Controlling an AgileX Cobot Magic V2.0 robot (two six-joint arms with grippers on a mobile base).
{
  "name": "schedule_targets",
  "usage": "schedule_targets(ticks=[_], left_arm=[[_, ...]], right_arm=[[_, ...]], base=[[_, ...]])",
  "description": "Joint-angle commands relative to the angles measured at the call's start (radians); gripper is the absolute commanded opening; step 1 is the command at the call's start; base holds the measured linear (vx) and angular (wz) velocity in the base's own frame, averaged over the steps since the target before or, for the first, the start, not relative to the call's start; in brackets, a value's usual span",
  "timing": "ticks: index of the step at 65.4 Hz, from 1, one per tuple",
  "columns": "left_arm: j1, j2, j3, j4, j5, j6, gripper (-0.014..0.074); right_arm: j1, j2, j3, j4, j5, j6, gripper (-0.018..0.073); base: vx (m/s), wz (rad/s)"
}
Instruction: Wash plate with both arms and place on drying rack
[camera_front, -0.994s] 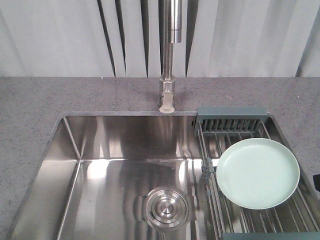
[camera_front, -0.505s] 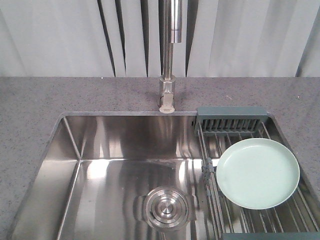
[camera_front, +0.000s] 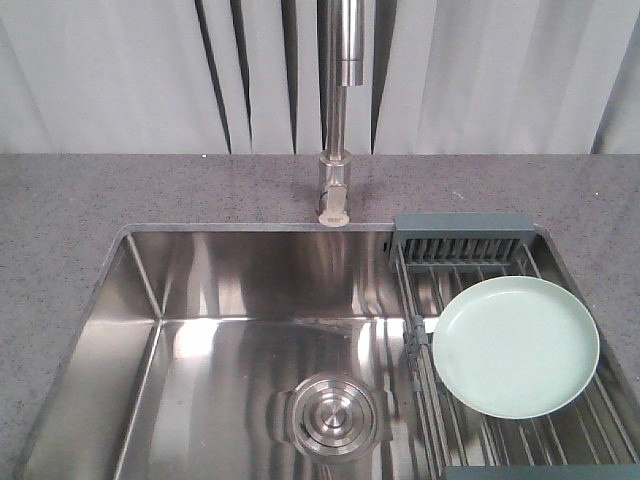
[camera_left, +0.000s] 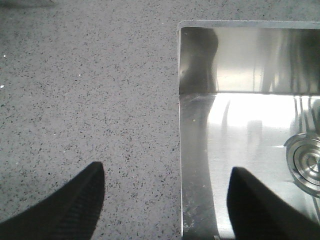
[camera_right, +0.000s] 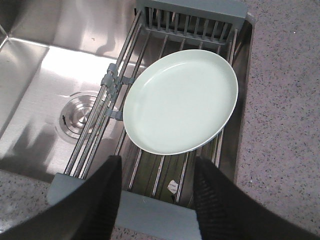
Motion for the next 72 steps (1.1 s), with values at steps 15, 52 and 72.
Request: schedule_targets(ticks=[15,52,72], left_arm=[[-0.001,-0.002,-0.028,0.006,-0.079,-0.010,0.0482],[-0.001,0.119,-0.150,0.004,-0.168,-0.009,0.0480],[-0.001,0.369,-0.314,0.005,-0.059,0.020,0.0480]], right_arm=[[-0.002,0.002,-0.023,0.009,-0.055,0.002,0.0340],[-0.002,0.002,-0.023,0.018,-0.054,0.002,0.0340],[-0.002,0.002,-0.023,0.020,-0.054,0.002,0.0340]], base=[[0.00,0.00],[0.00,0.00],[0.00,0.00]])
